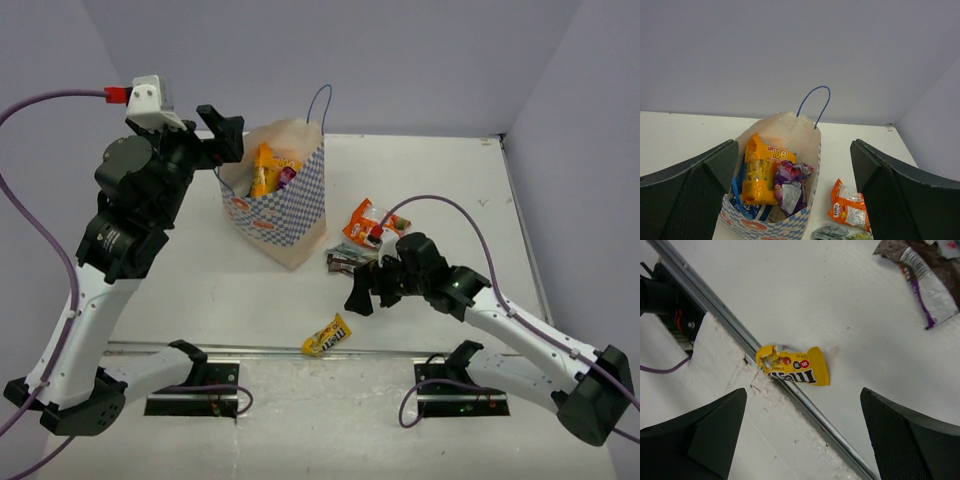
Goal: Place the snacks into the paper bag
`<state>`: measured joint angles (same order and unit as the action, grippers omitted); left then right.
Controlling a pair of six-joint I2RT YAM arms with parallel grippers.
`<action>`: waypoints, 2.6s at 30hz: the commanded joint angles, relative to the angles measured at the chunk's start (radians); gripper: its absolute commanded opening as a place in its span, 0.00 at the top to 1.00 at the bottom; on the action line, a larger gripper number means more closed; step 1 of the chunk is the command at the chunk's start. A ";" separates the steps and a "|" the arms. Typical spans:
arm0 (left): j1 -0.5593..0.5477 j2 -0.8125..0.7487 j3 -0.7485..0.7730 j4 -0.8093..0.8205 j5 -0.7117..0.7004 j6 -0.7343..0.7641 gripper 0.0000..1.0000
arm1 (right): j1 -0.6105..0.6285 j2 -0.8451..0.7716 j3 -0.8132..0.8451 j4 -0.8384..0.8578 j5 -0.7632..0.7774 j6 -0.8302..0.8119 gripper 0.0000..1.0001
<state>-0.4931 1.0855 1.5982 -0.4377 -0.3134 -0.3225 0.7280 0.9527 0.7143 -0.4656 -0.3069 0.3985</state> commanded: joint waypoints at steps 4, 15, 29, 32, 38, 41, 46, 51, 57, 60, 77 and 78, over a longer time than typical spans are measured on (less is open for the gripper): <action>0.002 -0.039 -0.017 0.010 -0.052 -0.004 0.00 | 0.016 0.144 -0.045 0.119 -0.244 -0.035 0.01; 0.002 -0.108 -0.040 -0.045 -0.095 -0.027 0.00 | 0.120 0.300 -0.078 0.228 -0.189 0.029 0.01; 0.002 -0.151 -0.020 -0.091 -0.119 -0.032 0.00 | 0.177 0.481 -0.041 0.328 0.040 0.091 0.01; 0.002 -0.153 -0.014 -0.093 -0.116 -0.032 0.00 | 0.191 0.529 -0.016 0.303 0.037 0.095 0.01; 0.002 -0.154 -0.011 -0.095 -0.113 -0.033 0.00 | 0.206 0.505 -0.030 0.298 0.035 0.096 0.03; 0.002 -0.160 -0.024 -0.095 -0.116 -0.038 0.00 | 0.206 0.497 -0.030 0.282 0.023 0.085 0.24; 0.002 -0.174 -0.032 -0.093 -0.124 -0.039 0.00 | 0.208 0.420 -0.082 0.251 0.032 0.088 0.48; 0.002 -0.188 -0.053 -0.090 -0.130 -0.038 0.00 | 0.208 0.422 -0.092 0.249 0.034 0.086 0.88; 0.002 -0.185 -0.055 -0.084 -0.118 -0.044 0.00 | 0.206 0.370 -0.066 0.191 0.057 0.077 0.88; 0.002 -0.185 -0.057 -0.082 -0.119 -0.047 0.00 | 0.208 0.304 -0.012 0.122 0.068 0.069 0.91; 0.002 -0.176 -0.058 -0.050 -0.115 -0.046 0.00 | 0.120 0.386 0.827 -0.122 0.177 -0.053 1.00; 0.002 -0.176 -0.058 -0.050 -0.115 -0.046 0.00 | 0.107 0.412 0.926 -0.126 0.170 -0.059 0.99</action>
<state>-0.4931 0.9066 1.5387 -0.5320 -0.4232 -0.3573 0.8780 1.3071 1.4551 -0.5541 -0.1558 0.3969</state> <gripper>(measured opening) 0.997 0.198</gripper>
